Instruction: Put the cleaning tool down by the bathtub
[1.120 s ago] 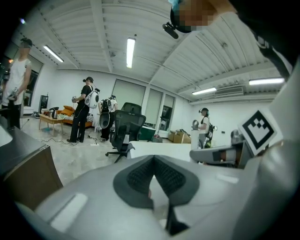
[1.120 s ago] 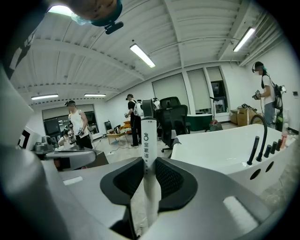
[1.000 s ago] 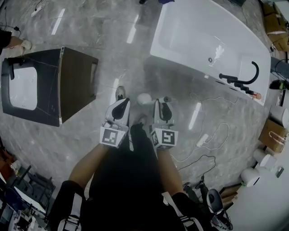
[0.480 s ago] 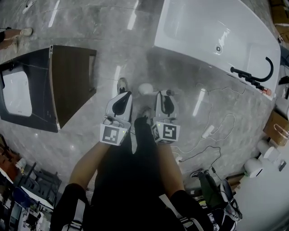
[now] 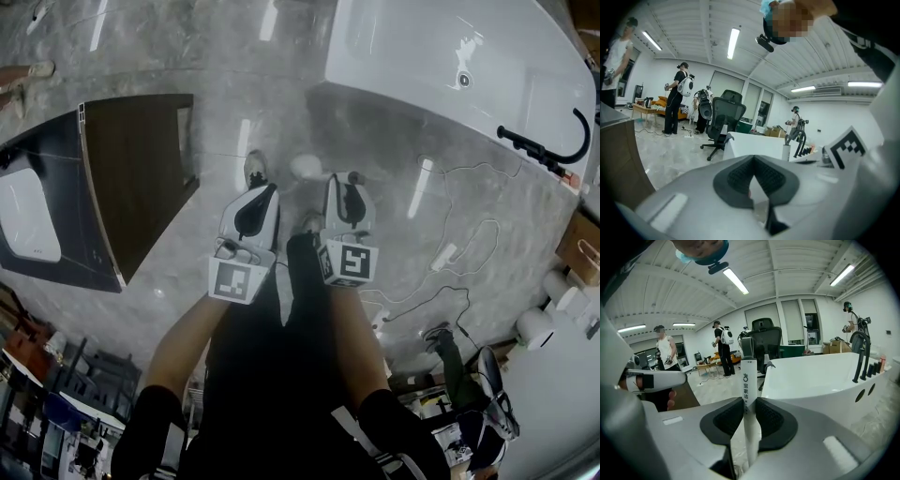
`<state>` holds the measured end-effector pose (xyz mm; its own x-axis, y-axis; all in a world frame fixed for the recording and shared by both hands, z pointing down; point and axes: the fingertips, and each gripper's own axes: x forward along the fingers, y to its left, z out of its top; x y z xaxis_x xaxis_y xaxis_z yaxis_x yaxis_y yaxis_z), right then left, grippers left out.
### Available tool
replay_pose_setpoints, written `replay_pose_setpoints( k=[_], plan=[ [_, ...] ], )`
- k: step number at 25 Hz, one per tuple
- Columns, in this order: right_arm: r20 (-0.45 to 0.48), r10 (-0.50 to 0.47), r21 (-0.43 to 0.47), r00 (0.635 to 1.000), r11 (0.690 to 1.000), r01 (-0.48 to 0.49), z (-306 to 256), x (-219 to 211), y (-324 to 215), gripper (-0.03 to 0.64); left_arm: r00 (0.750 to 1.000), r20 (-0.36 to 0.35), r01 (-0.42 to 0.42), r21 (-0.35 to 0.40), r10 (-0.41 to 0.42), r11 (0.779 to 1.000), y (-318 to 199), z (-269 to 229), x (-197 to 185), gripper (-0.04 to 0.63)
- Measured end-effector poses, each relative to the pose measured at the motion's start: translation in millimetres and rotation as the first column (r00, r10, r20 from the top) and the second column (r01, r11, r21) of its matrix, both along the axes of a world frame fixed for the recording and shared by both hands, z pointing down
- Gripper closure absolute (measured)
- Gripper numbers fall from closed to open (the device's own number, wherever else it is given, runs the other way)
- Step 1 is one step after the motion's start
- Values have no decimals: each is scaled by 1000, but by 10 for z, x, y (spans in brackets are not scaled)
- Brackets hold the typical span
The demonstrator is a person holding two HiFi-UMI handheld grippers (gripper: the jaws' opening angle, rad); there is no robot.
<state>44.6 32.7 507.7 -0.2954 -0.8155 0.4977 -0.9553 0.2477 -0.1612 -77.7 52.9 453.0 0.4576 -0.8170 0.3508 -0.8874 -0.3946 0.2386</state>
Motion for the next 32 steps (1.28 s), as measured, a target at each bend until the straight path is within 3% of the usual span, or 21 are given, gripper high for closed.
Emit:
replay_pose_setpoints(
  k=[16,32],
  plan=[
    [-42,53,-48,998,997,-55,1069,28,-234,530,1000,0,6,-4,-6,1000,-227,660,-155,588],
    [-58,64,-92,996,993,-69,1914,-25,-449,529,1000,-4,-31,1,31,1000,-461,1003,-110,588]
  ],
)
